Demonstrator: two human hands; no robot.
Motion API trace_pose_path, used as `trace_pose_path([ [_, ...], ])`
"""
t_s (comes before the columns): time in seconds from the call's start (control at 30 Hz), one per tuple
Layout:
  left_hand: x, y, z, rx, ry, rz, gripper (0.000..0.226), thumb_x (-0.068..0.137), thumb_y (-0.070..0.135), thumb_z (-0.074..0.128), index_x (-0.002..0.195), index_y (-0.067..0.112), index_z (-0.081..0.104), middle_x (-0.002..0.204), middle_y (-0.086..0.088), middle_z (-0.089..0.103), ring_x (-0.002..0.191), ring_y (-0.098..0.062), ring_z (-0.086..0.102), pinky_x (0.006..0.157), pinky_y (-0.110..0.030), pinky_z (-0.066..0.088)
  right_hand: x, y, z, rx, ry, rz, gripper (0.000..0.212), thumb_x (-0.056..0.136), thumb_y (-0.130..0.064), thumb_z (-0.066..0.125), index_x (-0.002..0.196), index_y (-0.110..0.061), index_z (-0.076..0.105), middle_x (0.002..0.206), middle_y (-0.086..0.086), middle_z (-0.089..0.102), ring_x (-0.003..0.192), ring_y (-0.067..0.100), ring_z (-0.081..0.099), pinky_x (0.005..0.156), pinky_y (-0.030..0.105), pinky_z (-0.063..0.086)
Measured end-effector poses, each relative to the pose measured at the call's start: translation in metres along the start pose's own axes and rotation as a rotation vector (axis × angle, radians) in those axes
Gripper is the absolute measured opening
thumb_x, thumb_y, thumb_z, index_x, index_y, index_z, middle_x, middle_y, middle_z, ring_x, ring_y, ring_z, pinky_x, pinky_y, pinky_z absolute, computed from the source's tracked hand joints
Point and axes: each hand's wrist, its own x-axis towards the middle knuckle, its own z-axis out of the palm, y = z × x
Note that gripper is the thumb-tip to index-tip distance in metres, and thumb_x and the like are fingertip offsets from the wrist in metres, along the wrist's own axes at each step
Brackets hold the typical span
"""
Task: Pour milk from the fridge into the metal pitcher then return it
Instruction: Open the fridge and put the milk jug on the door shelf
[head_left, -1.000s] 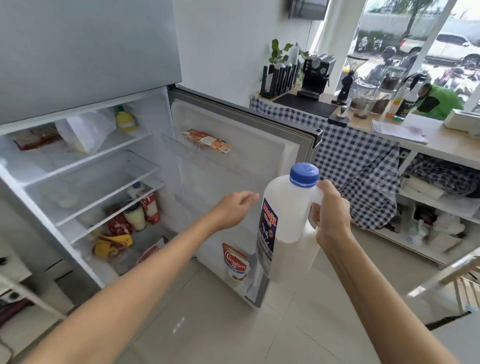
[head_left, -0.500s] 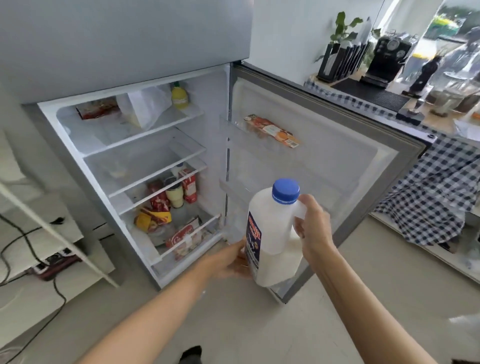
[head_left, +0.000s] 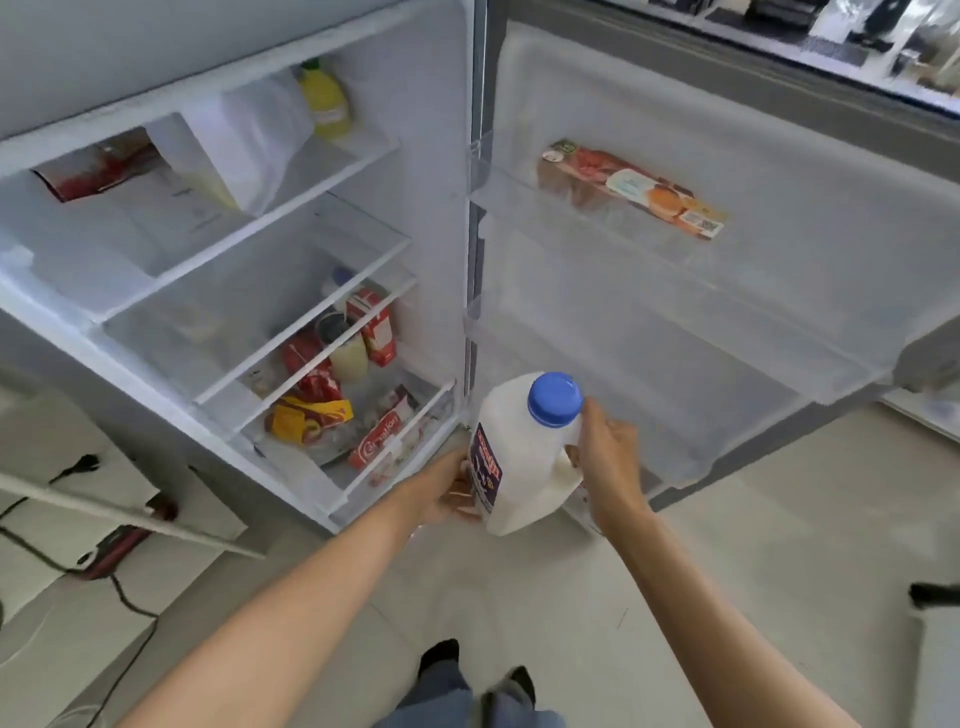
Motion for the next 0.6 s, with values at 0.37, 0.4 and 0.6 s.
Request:
trace_pose_path([
  [0.37, 0.149, -0.026, -0.032, -0.167, -0.023, -0.125, 0.025, 0.093, 0.036, 0.050, 0.087, 0.013, 0.059, 0.080, -0.006, 0.054, 0.081, -0.023, 0.053, 0.094, -0.059, 0.048, 0.105, 0.102, 0.058, 0.010, 0.072, 0.170, 0.032, 0.087, -0.024, 0.052, 0.061, -0.016, 0.035, 0.058, 0.000, 0.038, 0.059, 0.017, 0.036, 0.064, 0.032, 0.033],
  [0.4, 0.162, -0.030, -0.035, -0.214, -0.039, -0.141, 0.026, 0.093, 0.037, 0.051, 0.089, 0.013, 0.059, 0.083, -0.007, 0.055, 0.082, -0.024, 0.054, 0.097, -0.061, 0.045, 0.116, 0.111, 0.063, 0.011, 0.073, 0.189, 0.032, 0.088, -0.025, 0.052, 0.061, -0.016, 0.036, 0.059, 0.001, 0.039, 0.060, 0.017, 0.037, 0.063, 0.032, 0.033],
  [0.6, 0.232, -0.039, -0.039, -0.336, -0.047, -0.140, 0.034, 0.096, 0.043, 0.047, 0.112, 0.014, 0.054, 0.099, -0.007, 0.055, 0.093, -0.028, 0.059, 0.102, -0.059, 0.041, 0.177, 0.154, 0.087, 0.020, 0.086, 0.225, 0.038, 0.087, -0.027, 0.053, 0.059, -0.016, 0.031, 0.059, 0.003, 0.033, 0.060, 0.019, 0.034, 0.063, 0.033, 0.031],
])
